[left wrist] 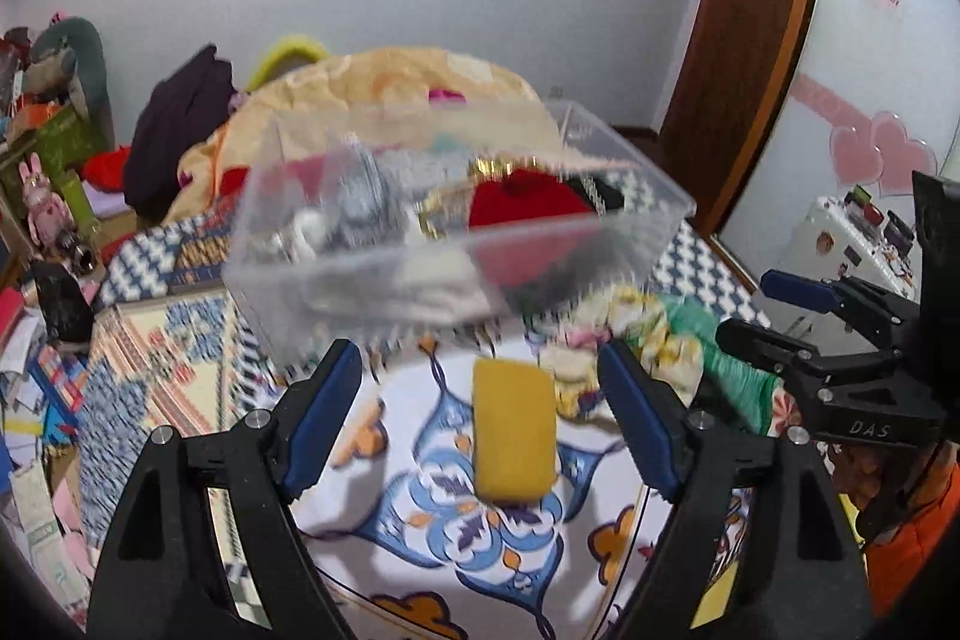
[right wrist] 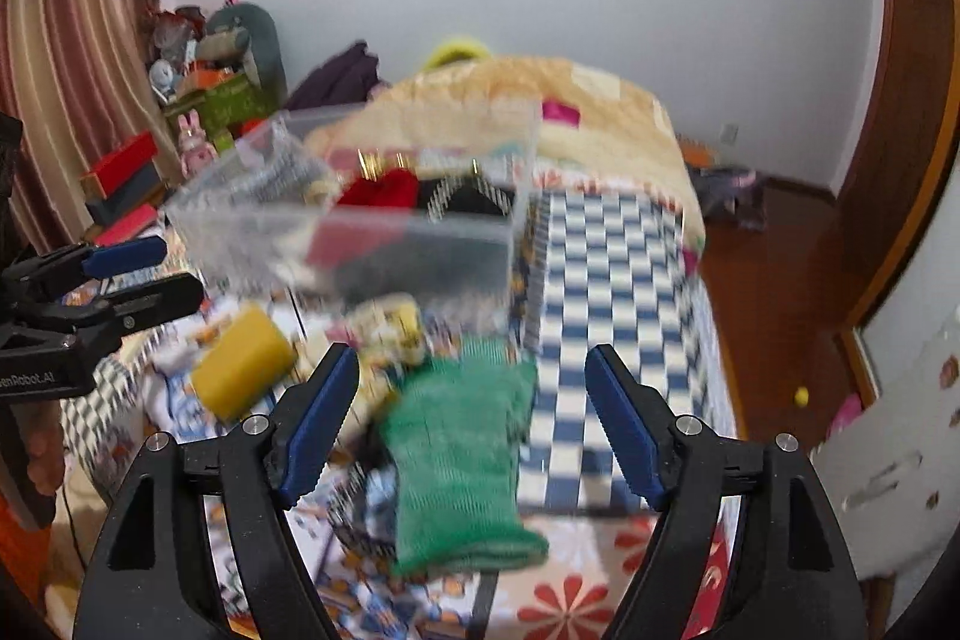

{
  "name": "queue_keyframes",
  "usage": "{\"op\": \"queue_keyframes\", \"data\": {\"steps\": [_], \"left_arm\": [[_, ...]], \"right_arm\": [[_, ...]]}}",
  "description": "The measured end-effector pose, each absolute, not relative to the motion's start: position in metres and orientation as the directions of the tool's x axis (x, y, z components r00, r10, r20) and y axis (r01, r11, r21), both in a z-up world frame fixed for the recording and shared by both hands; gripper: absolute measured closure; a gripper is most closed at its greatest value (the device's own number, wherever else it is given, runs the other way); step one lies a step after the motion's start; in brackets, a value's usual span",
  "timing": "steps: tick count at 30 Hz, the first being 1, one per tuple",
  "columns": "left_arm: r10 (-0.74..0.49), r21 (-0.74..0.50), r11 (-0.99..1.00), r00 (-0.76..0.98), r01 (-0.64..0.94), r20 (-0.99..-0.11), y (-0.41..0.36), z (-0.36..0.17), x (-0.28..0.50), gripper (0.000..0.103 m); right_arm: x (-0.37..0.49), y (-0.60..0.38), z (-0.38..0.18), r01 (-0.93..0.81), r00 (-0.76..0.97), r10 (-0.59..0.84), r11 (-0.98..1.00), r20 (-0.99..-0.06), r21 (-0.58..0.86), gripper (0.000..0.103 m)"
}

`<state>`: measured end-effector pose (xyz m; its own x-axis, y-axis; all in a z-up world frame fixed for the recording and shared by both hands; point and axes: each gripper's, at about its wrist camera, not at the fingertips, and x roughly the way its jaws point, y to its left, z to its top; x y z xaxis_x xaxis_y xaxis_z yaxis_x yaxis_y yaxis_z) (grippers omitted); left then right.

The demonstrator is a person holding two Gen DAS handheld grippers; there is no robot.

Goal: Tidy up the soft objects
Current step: 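Grasp yellow sponge with left tool while right tool grasps green glove, then place yellow sponge and green glove into the clear box and release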

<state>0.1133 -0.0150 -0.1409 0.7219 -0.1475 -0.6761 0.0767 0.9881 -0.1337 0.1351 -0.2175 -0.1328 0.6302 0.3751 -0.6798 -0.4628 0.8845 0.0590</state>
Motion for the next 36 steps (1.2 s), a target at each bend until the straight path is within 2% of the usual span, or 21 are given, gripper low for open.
{"op": "queue_keyframes", "data": {"steps": [3,9,11,14,17,19,36], "left_arm": [[-0.16,-0.146,0.986,0.695,0.08,-0.701,-0.019,-0.154,0.115,0.022],[-0.173,-0.142,0.985,0.655,0.101,-0.736,-0.029,-0.175,0.121,0.042],[-0.18,-0.146,0.984,0.642,0.105,-0.745,-0.031,-0.179,0.124,0.054],[-0.19,-0.154,0.982,0.631,0.111,-0.752,-0.031,-0.183,0.126,0.068],[-0.197,-0.163,0.98,0.636,0.112,-0.746,-0.032,-0.183,0.125,0.069],[-0.197,-0.163,0.98,0.65,0.113,-0.734,-0.03,-0.178,0.121,0.07],[-0.171,-0.162,0.982,0.799,0.093,-0.576,0.004,-0.098,0.104,0.07]], "right_arm": [[0.134,-0.222,-0.147,-0.462,0.593,0.378,0.883,-0.711,0.084,0.028],[0.137,-0.228,-0.159,-0.466,0.55,0.421,0.871,-0.721,0.154,0.03],[0.138,-0.228,-0.159,-0.477,0.533,0.445,0.861,-0.72,0.179,0.045],[0.136,-0.228,-0.16,-0.483,0.526,0.462,0.853,-0.715,0.196,0.06],[0.132,-0.225,-0.156,-0.487,0.536,0.465,0.852,-0.705,0.192,0.071],[0.131,-0.225,-0.152,-0.489,0.548,0.465,0.853,-0.696,0.185,0.074],[0.122,-0.222,-0.077,-0.521,0.69,0.491,0.847,-0.532,0.105,0.075]]}}
